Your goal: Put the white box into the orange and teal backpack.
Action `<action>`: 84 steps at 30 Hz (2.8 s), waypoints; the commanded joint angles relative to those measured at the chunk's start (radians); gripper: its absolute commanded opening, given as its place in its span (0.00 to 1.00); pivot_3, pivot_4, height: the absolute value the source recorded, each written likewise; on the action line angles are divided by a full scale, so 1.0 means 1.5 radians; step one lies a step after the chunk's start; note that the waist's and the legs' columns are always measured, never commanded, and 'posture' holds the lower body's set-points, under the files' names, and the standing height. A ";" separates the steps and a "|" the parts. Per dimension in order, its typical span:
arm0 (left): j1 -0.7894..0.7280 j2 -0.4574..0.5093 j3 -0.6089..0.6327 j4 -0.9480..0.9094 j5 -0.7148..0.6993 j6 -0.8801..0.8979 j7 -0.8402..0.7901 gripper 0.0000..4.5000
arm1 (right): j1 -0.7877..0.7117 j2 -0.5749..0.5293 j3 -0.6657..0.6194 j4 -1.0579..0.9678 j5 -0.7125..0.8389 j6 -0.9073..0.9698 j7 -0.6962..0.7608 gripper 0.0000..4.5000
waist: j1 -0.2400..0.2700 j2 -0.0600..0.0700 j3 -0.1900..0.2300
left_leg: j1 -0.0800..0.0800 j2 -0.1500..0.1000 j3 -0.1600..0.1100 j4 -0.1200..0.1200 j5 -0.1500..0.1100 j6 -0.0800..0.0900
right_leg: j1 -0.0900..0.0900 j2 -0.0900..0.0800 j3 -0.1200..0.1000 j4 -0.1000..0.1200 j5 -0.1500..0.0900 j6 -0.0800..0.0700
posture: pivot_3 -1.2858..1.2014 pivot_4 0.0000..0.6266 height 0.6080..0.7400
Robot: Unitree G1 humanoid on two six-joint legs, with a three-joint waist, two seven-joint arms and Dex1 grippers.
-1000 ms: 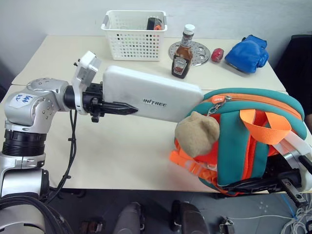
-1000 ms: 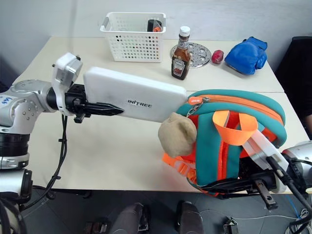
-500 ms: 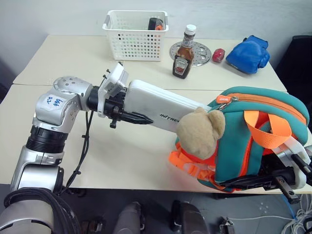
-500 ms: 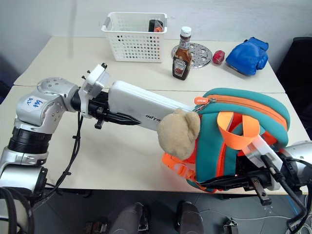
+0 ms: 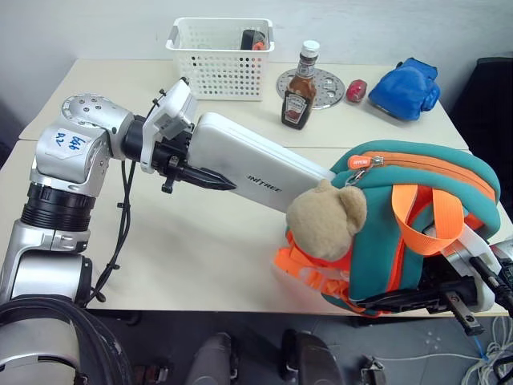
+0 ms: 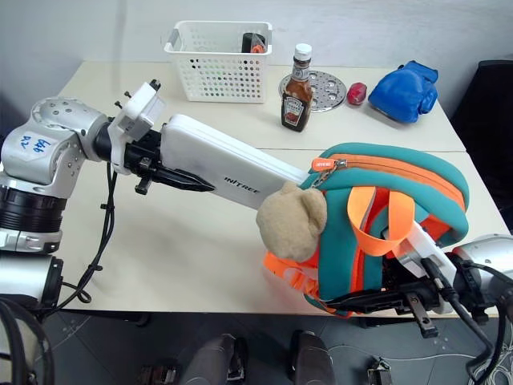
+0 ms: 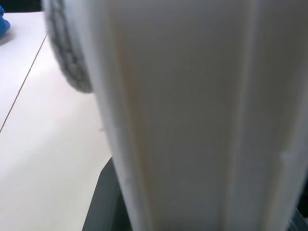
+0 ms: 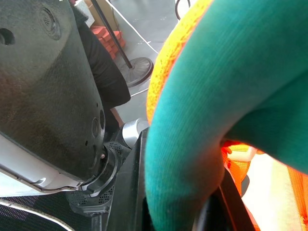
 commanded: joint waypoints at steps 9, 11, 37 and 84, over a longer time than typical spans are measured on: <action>-0.041 -0.100 0.000 -0.007 -0.001 -0.010 -0.001 0.32 | -0.022 0.010 0.016 -0.010 0.003 -0.009 -0.016 0.01 | 0.001 0.000 0.000 | -0.001 0.000 0.000 0.000 0.000 0.000 | 0.000 0.000 0.000 0.001 0.000 0.000 | 0.52 0.24 1.00; -0.045 -0.114 0.012 -0.002 -0.010 0.003 0.006 0.32 | -0.024 0.012 0.019 -0.012 0.002 -0.009 -0.019 0.01 | 0.001 0.000 0.000 | -0.001 0.000 0.000 0.000 0.000 0.000 | 0.000 0.000 0.000 0.002 0.000 0.000 | 0.52 0.24 1.00; 0.048 -0.408 -0.073 -0.010 0.070 0.003 0.265 0.32 | -0.042 0.047 0.057 -0.033 -0.002 -0.019 -0.079 0.01 | 0.002 0.000 0.000 | 0.000 -0.001 0.000 0.001 0.001 0.001 | 0.000 -0.001 0.000 0.002 0.000 0.000 | 0.52 0.24 1.00; 0.039 -0.132 0.067 -0.324 -0.198 0.301 0.289 0.91 | -0.078 0.112 0.097 -0.009 -0.057 -0.023 -0.183 0.01 | -0.001 0.000 0.000 | 0.002 0.000 0.000 0.000 0.001 -0.001 | 0.000 0.001 0.002 0.003 0.000 0.000 | 0.52 0.24 1.00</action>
